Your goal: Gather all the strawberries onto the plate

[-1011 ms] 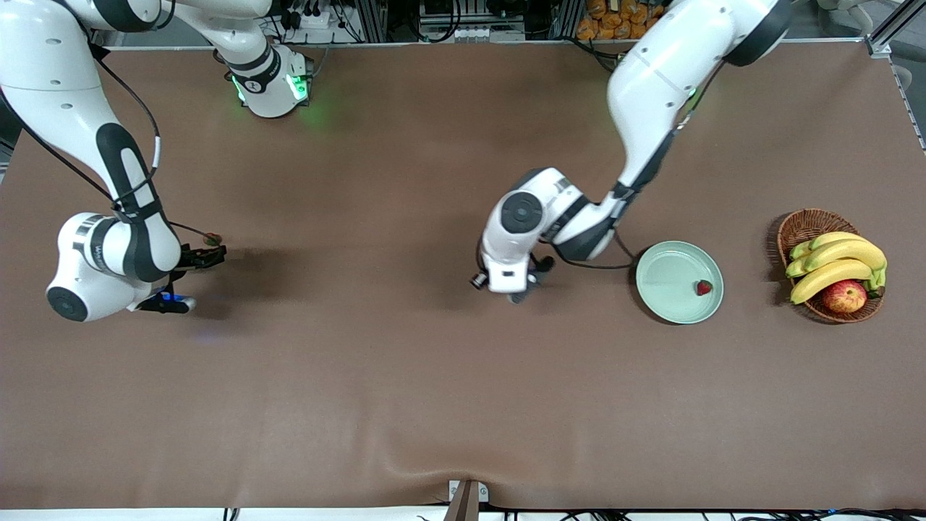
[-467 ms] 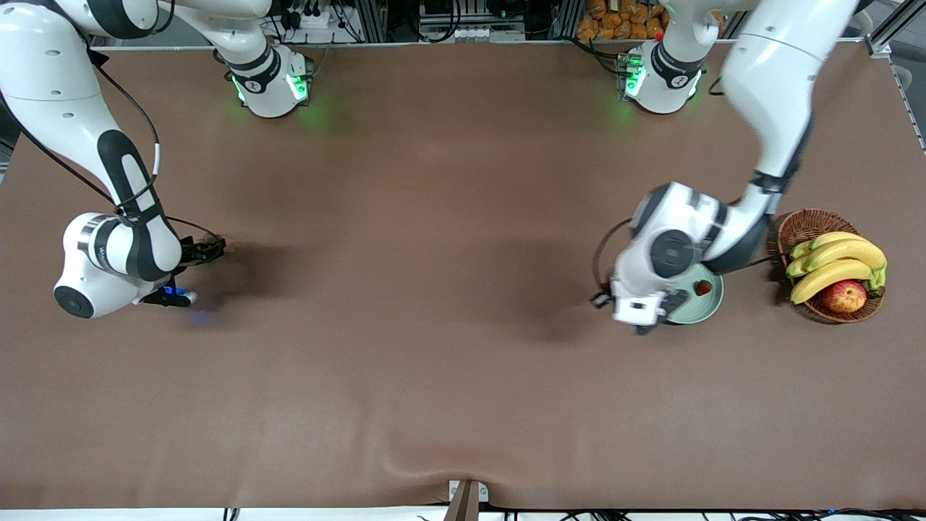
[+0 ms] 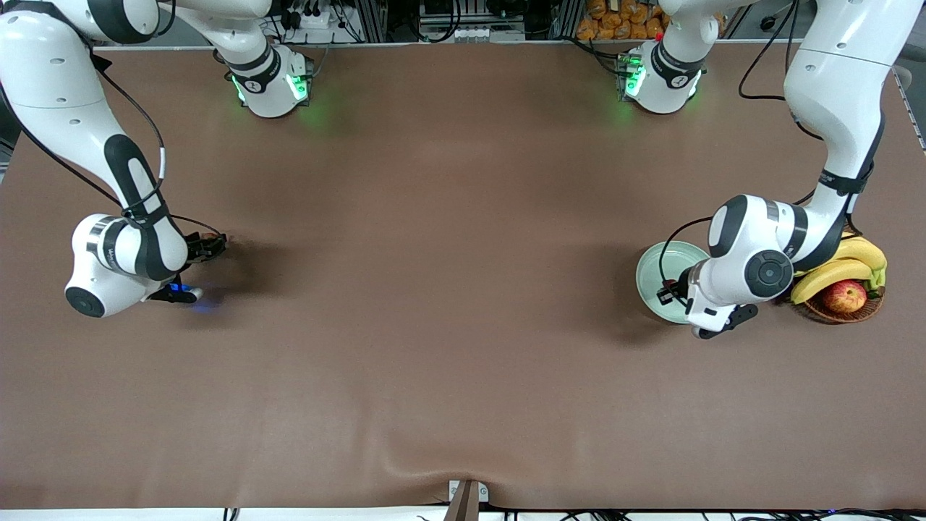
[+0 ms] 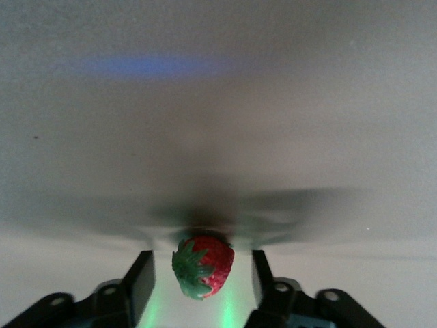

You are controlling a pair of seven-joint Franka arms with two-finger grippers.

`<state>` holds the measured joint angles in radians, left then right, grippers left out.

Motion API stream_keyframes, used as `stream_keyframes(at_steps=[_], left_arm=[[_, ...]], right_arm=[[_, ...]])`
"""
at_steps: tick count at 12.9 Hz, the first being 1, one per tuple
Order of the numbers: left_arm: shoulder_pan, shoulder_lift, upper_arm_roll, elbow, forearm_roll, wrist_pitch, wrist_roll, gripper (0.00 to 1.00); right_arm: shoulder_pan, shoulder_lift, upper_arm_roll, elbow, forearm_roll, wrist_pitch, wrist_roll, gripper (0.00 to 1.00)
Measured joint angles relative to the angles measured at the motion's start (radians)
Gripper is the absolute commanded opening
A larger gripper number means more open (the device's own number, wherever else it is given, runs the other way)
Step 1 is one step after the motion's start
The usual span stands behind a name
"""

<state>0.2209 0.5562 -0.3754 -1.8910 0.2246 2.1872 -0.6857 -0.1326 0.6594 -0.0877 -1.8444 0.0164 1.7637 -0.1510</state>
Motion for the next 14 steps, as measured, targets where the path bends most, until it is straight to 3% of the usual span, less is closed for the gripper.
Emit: stream_keyframes(at_steps=[3, 4, 5, 9, 11, 14], left_arm=[[-0.003, -0.003, -0.01, -0.002, 0.008, 0.0, 0.001, 1.0], [-0.003, -0.008, -0.02, 0.0, 0.008, 0.0, 0.0, 1.0], [-0.003, -0.015, -0.041, 0.005, 0.008, -0.001, -0.01, 1.0], [-0.021, -0.038, -0.194, 0.059, 0.007, -0.032, -0.236, 1.0], [-0.058, -0.039, -0.242, 0.088, 0.007, -0.034, -0.347, 1.0], [-0.159, -0.028, -0.249, 0.142, 0.007, -0.034, -0.485, 1.0]], right_arm=[[0.0, 0.0, -0.001, 0.0, -0.001, 0.0, -0.001, 0.12], [0.0, 0.0, -0.002, 0.001, -0.002, 0.0, -0.001, 0.05], [0.0, 0.0, -0.001, 0.001, -0.002, 0.001, -0.001, 0.01], [0.057, -0.003, 0.017, 0.086, 0.035, 0.017, 0.015, 0.0], [0.183, -0.007, 0.023, 0.135, 0.222, 0.014, 0.125, 0.0], [0.416, -0.005, 0.028, 0.143, 0.585, 0.045, 0.292, 0.0]])
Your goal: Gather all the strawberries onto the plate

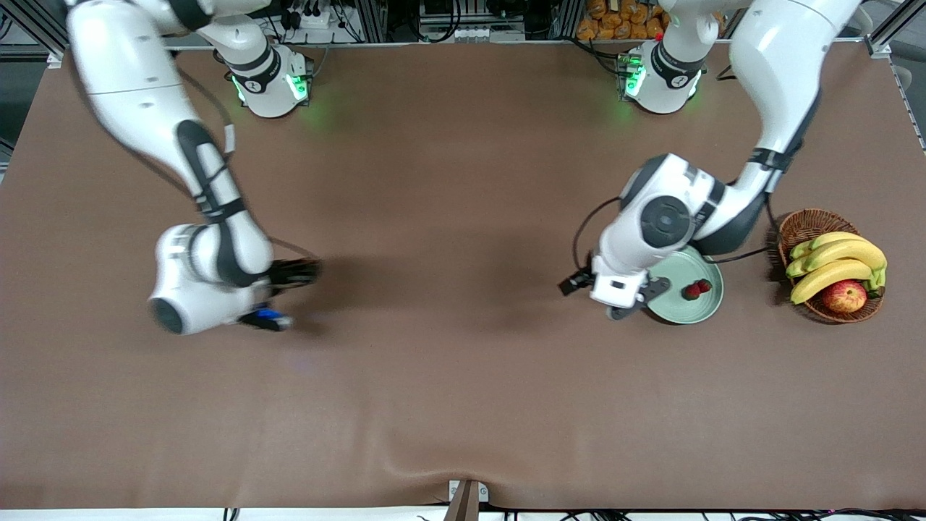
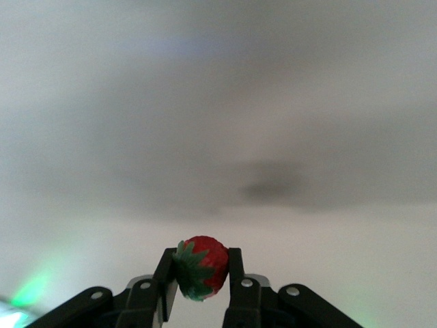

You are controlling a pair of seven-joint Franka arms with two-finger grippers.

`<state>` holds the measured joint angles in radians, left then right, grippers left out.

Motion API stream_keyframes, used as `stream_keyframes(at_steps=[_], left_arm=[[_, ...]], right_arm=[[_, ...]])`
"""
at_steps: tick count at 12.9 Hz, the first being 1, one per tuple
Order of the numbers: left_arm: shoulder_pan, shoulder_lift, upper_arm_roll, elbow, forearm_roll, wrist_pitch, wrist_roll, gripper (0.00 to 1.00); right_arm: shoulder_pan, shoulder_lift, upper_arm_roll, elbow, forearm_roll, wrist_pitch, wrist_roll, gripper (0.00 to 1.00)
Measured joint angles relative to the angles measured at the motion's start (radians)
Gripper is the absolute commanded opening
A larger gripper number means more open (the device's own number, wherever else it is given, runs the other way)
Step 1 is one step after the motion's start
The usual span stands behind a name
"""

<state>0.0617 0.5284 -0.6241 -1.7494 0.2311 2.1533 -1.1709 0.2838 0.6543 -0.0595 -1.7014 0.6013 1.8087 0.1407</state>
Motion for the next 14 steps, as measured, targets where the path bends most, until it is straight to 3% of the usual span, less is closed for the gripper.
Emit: stream_keyframes(at_steps=[2, 6, 7, 9, 10, 12, 14], left_arm=[[-0.063, 0.035, 0.001, 0.053, 0.0, 0.0, -0.081, 1.0], [-0.109, 0.103, 0.002, 0.091, 0.0, 0.004, -0.119, 1.0], [-0.112, 0.117, 0.002, 0.093, 0.0, 0.017, -0.119, 1.0], [-0.129, 0.137, 0.002, 0.093, 0.0, 0.043, -0.132, 1.0], [-0.136, 0.143, 0.003, 0.094, 0.0, 0.045, -0.146, 1.0], [-0.152, 0.149, 0.003, 0.094, 0.0, 0.046, -0.163, 1.0], [-0.159, 0.15, 0.004, 0.094, 0.0, 0.046, -0.173, 1.0]], right_arm=[[0.118, 0.01, -0.001, -0.001, 0.162, 0.062, 0.067, 0.0], [0.247, 0.06, -0.001, -0.01, 0.423, 0.225, 0.095, 0.15], [0.278, 0.078, 0.0, -0.011, 0.493, 0.282, 0.095, 0.25], [0.341, 0.106, 0.001, -0.011, 0.631, 0.381, 0.095, 0.73], [0.364, 0.113, 0.0, -0.011, 0.694, 0.41, 0.097, 0.9], [0.372, 0.115, -0.003, -0.011, 0.768, 0.42, 0.1, 0.98], [0.349, 0.115, -0.014, -0.011, 0.778, 0.415, 0.112, 1.0]])
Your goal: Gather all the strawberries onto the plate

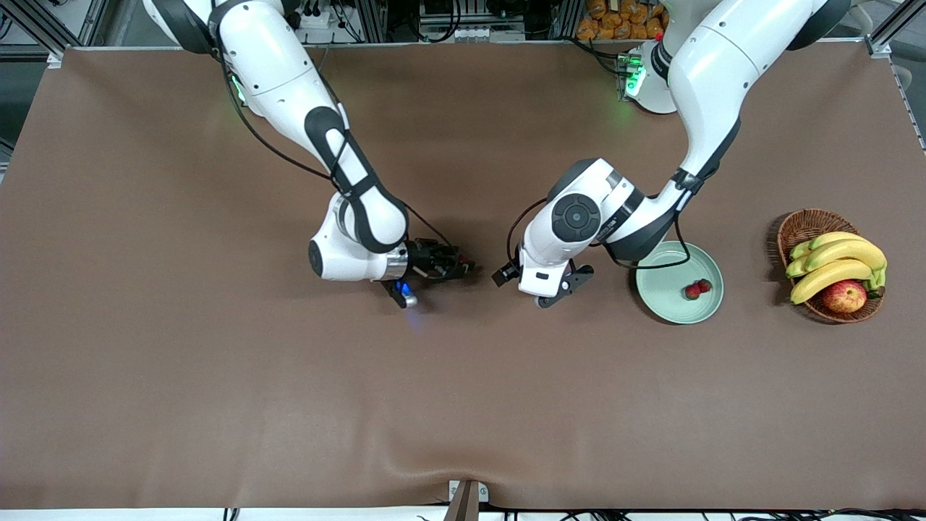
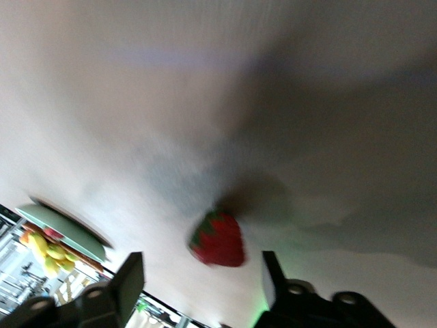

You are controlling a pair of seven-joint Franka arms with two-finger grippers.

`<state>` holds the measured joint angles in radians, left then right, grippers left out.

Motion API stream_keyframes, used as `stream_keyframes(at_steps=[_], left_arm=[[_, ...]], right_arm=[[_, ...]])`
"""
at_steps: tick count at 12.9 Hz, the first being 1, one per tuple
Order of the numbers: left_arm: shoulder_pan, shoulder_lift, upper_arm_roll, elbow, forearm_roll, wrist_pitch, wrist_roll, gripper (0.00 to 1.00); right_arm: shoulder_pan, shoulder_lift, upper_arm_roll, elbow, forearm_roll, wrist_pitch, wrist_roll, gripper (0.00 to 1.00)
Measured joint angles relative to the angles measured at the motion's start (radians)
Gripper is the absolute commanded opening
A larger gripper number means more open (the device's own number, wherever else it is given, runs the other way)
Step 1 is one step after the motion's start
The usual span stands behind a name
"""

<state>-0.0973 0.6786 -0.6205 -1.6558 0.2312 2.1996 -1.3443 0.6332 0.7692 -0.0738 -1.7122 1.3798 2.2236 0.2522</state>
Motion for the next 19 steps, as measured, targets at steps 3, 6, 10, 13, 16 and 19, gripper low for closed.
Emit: stream_keyframes(at_steps=[3, 6, 10, 13, 16, 19], left_arm=[[-0.018, 0.012, 0.001, 0.0, 0.0, 0.009, -0.015, 1.0], [-0.113, 0.043, 0.032, 0.001, 0.0, 0.114, -0.042, 1.0], [-0.35, 0.06, 0.223, 0.005, 0.001, 0.205, -0.048, 0.97], [-0.409, 0.067, 0.265, 0.005, 0.002, 0.248, -0.042, 0.72], [-0.42, 0.089, 0.265, 0.006, 0.037, 0.273, -0.011, 0.61], [-0.427, 0.113, 0.265, 0.027, 0.073, 0.29, -0.01, 0.6]], right_arm=[[-0.06, -0.003, -0.018, 0.0, -0.009, -0.066, 0.003, 1.0], [-0.151, -0.013, -0.118, 0.002, -0.17, -0.194, 0.002, 1.0], [-0.303, -0.063, -0.256, 0.044, -0.453, -0.438, -0.012, 1.0], [-0.38, -0.139, -0.26, 0.092, -0.715, -0.479, -0.015, 1.0], [-0.438, -0.239, -0.241, 0.164, -0.981, -0.552, -0.079, 1.0], [-0.539, -0.336, -0.172, 0.231, -1.169, -0.623, -0.153, 1.0]])
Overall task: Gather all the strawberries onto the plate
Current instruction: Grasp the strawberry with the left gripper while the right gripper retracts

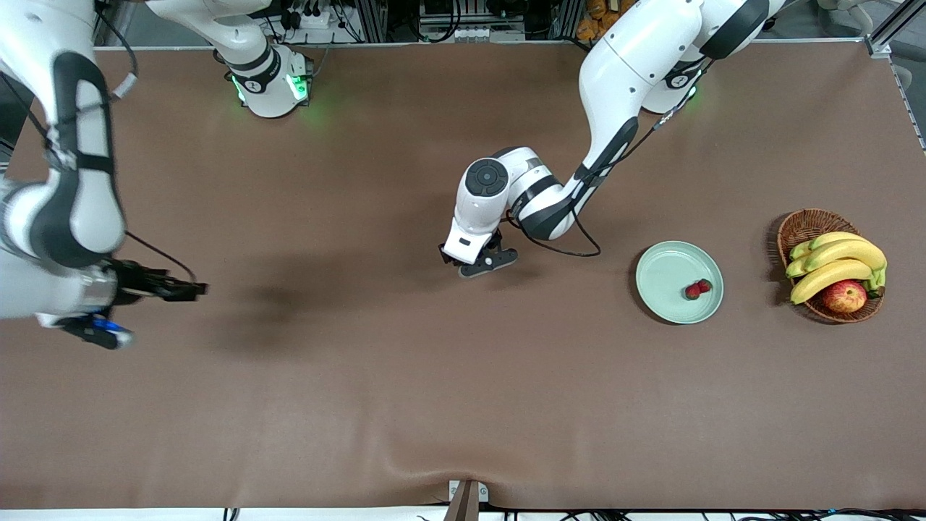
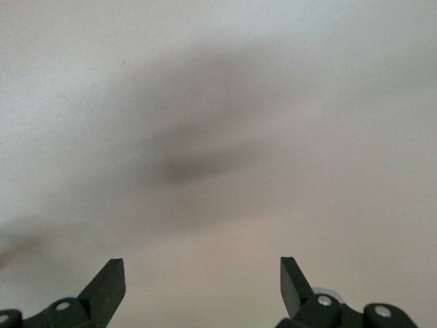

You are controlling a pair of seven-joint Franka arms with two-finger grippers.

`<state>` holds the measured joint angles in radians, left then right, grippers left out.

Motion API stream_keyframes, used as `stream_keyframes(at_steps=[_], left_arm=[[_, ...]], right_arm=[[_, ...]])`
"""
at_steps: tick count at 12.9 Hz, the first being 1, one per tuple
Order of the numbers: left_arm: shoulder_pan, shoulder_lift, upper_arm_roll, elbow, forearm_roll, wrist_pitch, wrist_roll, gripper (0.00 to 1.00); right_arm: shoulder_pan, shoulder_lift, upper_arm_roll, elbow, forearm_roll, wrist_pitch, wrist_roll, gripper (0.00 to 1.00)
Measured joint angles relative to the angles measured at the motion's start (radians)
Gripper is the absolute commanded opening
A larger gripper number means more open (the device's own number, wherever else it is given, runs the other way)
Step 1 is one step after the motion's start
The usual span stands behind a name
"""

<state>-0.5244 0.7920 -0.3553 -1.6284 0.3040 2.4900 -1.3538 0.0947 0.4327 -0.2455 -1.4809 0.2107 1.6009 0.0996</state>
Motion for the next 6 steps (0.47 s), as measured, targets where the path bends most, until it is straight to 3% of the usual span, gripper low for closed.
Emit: stream_keyframes(at_steps=[3, 6], left_arm=[[-0.014, 0.016, 0.0, 0.025, 0.001, 0.0, 0.001, 0.49], [-0.016, 0.029, 0.0, 0.031, 0.004, 0.0, 0.002, 0.25]], right_arm=[[-0.102, -0.093, 0.096, 0.024, -0.088, -0.067, -0.057, 1.0], [-0.13, -0.169, 0.112, 0.051, -0.126, -0.148, -0.145, 1.0]])
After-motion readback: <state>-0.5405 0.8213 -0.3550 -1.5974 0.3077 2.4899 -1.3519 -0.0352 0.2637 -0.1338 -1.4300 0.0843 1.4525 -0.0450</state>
